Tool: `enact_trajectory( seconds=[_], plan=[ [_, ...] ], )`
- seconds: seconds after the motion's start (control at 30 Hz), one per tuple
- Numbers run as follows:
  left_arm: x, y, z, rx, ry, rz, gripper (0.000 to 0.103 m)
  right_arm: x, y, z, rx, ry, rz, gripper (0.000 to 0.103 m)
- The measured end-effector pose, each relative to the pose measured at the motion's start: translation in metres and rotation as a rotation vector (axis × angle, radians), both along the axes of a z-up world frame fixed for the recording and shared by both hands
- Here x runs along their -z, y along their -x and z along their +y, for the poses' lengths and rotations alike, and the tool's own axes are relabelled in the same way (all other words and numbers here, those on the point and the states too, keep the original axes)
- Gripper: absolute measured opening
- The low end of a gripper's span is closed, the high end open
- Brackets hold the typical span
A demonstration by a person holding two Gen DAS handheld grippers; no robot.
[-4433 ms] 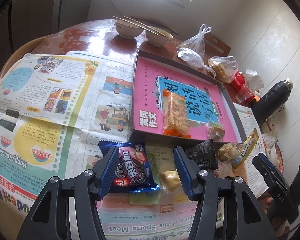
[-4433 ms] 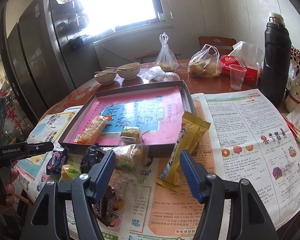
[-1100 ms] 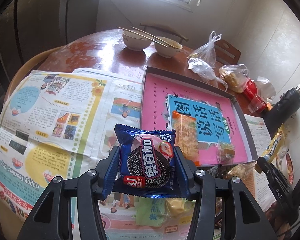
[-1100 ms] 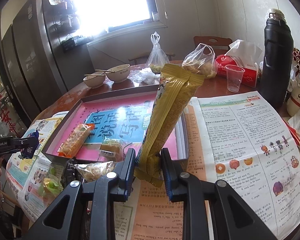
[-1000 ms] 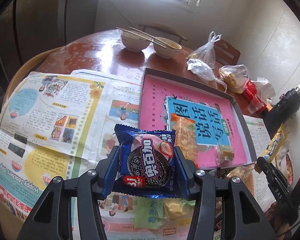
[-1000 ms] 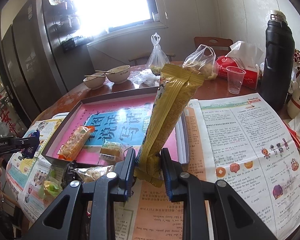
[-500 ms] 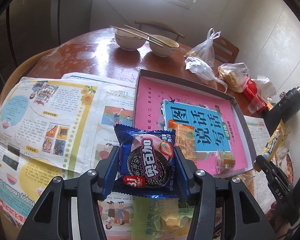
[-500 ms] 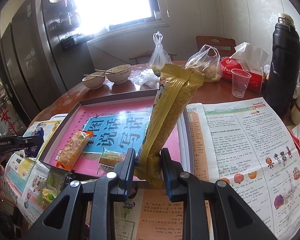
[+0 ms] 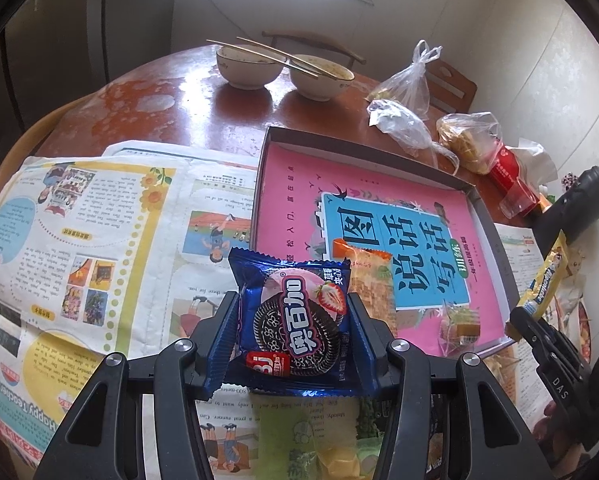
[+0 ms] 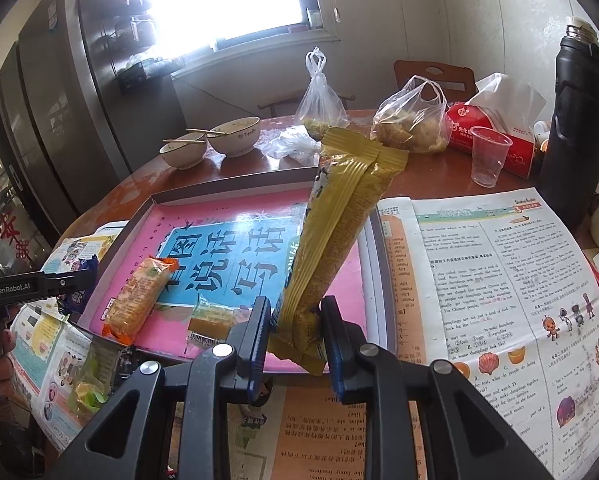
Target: Organize snacks
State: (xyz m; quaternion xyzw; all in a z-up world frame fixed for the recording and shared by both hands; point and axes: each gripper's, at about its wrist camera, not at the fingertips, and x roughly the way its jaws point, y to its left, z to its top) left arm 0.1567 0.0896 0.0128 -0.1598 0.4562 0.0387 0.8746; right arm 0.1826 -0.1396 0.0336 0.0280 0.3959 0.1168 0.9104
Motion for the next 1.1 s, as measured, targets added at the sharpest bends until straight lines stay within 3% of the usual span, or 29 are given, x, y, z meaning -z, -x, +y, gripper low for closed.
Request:
enact_trajectory(
  seconds=[0.57,1.1],
  plan=[
    [0.009,-0.018,-0.025,0.064,-0.108,0.013,0.054,0.017,-0.01,0.001,-0.003,0.003,0.052,0.027],
    [0.017,-0.025,-0.029,0.087,-0.069,0.042,0.054,0.023,-0.015,0.0,-0.01,-0.005,0.074,0.027]
  ],
)
